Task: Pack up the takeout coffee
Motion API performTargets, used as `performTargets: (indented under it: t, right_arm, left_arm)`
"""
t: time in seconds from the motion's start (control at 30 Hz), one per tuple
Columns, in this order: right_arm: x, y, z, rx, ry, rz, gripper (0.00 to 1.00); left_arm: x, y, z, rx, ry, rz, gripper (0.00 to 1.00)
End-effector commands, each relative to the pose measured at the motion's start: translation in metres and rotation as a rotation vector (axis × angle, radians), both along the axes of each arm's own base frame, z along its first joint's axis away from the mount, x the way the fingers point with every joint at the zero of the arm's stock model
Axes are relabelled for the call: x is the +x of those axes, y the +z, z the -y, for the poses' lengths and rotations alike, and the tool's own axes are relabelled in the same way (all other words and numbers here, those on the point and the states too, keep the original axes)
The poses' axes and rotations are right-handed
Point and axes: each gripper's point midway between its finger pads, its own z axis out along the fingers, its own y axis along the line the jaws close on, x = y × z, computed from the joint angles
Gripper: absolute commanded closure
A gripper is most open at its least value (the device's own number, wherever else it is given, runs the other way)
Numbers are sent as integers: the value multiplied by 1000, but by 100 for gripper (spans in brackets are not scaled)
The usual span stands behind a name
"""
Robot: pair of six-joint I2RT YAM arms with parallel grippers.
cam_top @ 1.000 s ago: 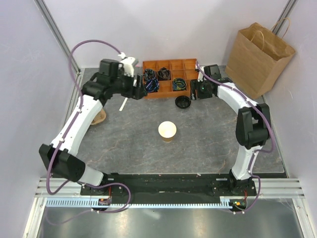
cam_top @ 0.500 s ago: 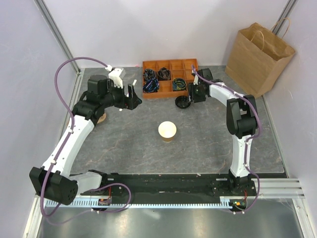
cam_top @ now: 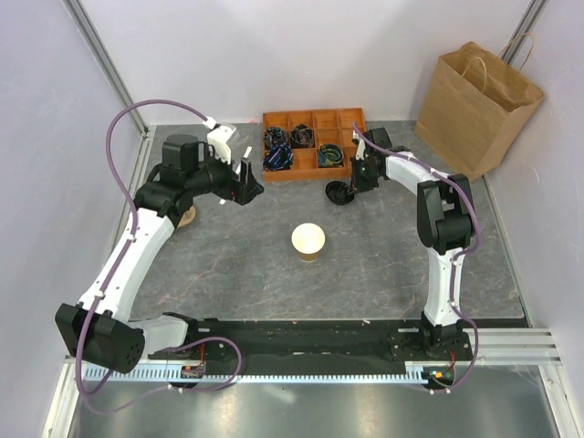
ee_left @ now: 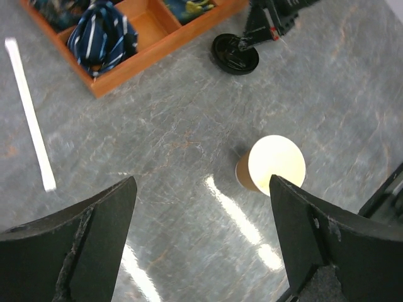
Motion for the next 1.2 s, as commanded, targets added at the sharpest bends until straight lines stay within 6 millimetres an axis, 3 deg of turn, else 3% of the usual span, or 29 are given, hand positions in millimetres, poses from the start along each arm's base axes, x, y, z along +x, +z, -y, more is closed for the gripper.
performTargets:
  t: [0.0,0.03,0.13,0.17,0.27,0.4,0.5,0.63,0.8,1.07,1.17]
  right_arm:
    - [-17,72,-11,194,98,43,100]
    - [-29,101,-24,312,170,60,100]
    - [-63,141,-42,496,313,55,100]
    - [-85,161,-57,614,429,40,100]
    - [-130,189,-77,730,602,-11,100]
    - [-198,195,-88,715,788,-120,100]
    - [-230,198,-92,735,863,-161,100]
    - [-257,198,-96,751,961,-208,100]
    - [-282,201,-107,741,1025,-255,100]
    - [-298,206,-122,726,1089,-276,100]
    - [-302,210,-126,728,1107,-271,100]
  left_arm:
    - [-11,35,13,56,-234,187,7]
    - [-15,37,16,62,-275,207,7]
    - [-30,47,27,108,-471,374,9]
    - [-36,50,30,112,-517,416,9]
    - [-57,59,49,111,-692,553,9]
    - [-81,65,71,141,-818,692,14]
    - [-99,59,83,155,-899,759,14]
    - [-138,40,99,194,-1047,870,10]
    - [-162,18,112,224,-1154,888,6]
    - [-163,8,139,226,-1146,832,16]
    - [-165,-8,145,239,-1142,800,20]
